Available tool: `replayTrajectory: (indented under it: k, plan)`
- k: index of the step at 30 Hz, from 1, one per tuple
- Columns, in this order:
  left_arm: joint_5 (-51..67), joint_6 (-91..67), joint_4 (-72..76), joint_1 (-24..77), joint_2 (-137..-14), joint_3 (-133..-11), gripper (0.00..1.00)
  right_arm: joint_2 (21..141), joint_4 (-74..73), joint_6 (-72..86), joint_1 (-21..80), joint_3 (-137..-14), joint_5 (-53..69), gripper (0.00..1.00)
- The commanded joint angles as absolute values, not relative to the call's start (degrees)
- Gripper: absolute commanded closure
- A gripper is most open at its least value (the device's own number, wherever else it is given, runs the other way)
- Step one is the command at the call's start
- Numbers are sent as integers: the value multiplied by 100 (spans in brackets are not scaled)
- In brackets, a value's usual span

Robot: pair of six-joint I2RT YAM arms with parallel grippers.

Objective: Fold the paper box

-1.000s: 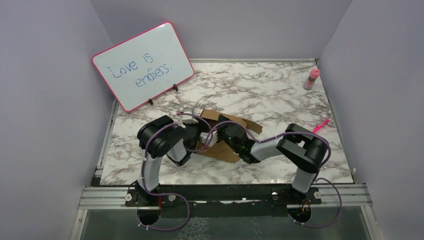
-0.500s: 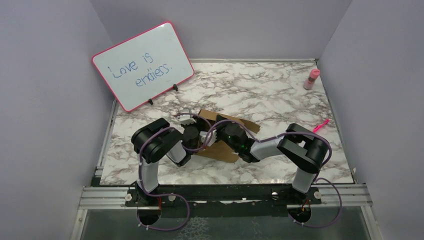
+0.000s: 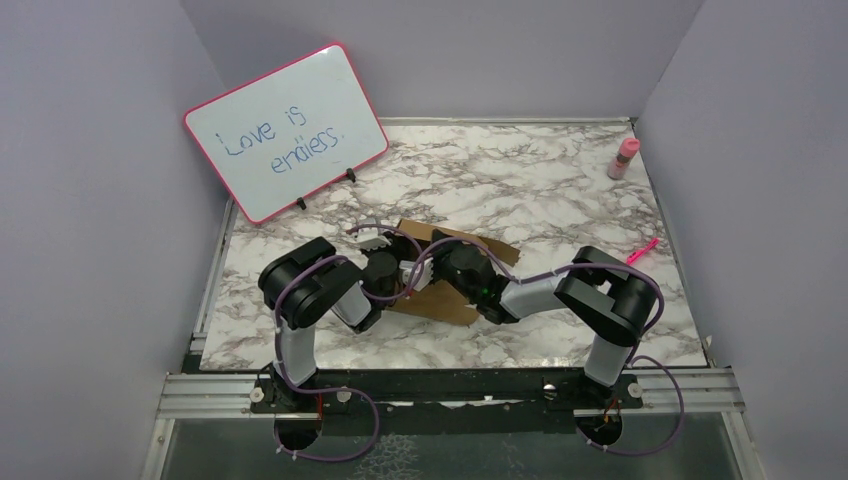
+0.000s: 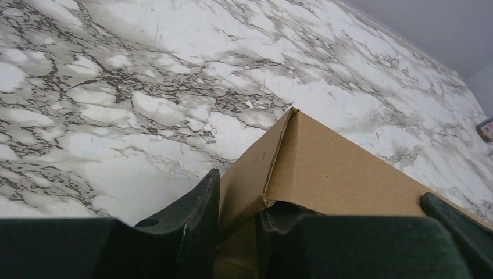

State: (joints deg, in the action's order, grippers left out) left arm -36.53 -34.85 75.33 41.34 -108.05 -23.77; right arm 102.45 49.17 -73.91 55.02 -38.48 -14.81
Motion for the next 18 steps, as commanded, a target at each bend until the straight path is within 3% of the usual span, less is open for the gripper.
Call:
replayTrajectory:
  k: [1,18]
  plan:
    - [-4415,-3267,8800,4043,-11158,-2126,100,10254,4089,-6673,5766,-4026,-1581,92]
    - [-3188,-2406,9757,3863,-11367,-1676,100,9046,2752,-5405,5752,-4355,-1501,40]
